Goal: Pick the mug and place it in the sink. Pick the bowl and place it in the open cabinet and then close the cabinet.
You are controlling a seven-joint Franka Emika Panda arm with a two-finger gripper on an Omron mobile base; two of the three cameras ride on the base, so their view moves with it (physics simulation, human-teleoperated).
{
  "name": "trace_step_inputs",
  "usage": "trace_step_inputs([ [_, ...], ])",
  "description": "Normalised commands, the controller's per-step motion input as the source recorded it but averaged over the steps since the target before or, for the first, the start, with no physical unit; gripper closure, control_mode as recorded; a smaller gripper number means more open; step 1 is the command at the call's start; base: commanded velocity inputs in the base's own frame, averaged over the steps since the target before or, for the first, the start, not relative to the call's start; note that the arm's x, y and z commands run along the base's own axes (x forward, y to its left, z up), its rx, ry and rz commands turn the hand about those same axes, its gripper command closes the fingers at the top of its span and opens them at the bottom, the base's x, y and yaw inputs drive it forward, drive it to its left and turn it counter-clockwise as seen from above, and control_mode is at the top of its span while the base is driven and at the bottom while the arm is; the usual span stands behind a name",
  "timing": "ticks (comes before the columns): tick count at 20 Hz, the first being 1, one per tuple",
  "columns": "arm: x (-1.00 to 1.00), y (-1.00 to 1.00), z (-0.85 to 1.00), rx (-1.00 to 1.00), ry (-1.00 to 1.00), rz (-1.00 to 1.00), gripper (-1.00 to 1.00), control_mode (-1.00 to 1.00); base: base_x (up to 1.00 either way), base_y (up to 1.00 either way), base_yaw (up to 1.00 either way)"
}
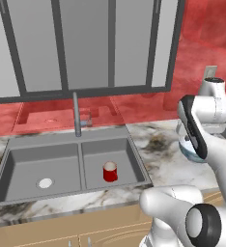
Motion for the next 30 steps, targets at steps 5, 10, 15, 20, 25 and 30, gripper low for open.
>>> trace_step_inputs([
  [5,0.00,-0.14,-0.19,0.00,0.00,0.05,-1.00,-1.00,0.00,0.00,0.00],
  [10,0.00,-0.02,-0.19,0.00,0.00,0.03,-1.00,-1.00,0.00,0.00,0.00],
  [15,0.05,-0.01,-0.16,0.00,0.00,0.03,-1.00,-1.00,0.00,0.00,0.00],
  [20,0.12,-0.02,-0.13,0.00,0.00,0.03,-1.00,-1.00,0.00,0.00,0.00],
  [25,0.28,-0.02,-0.12,0.00,0.00,0.03,-1.00,-1.00,0.00,0.00,0.00],
  [30,0.29,-0.09,-0.09,0.00,0.00,0.04,-1.00,-1.00,0.00,0.00,0.00],
])
